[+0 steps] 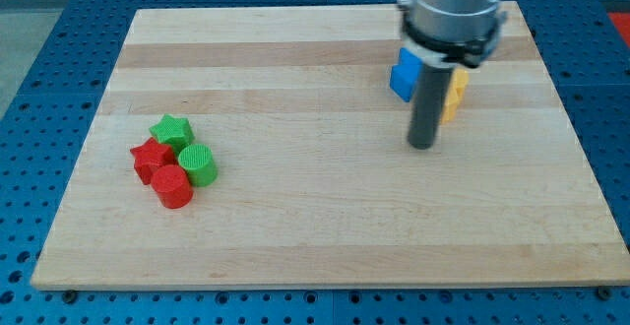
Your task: Slide the yellow hexagon slightly down
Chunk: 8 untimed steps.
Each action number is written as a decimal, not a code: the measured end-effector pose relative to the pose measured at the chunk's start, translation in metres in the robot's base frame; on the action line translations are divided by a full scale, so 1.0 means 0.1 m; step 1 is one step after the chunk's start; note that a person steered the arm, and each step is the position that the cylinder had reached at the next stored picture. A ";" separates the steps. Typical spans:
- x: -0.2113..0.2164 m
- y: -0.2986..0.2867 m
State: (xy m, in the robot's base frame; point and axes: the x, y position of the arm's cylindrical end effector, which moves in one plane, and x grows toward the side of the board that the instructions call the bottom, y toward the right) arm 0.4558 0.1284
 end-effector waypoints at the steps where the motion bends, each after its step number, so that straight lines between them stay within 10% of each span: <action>1: -0.12 0.39; 8: -0.68 -0.02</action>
State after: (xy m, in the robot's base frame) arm 0.3879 0.1268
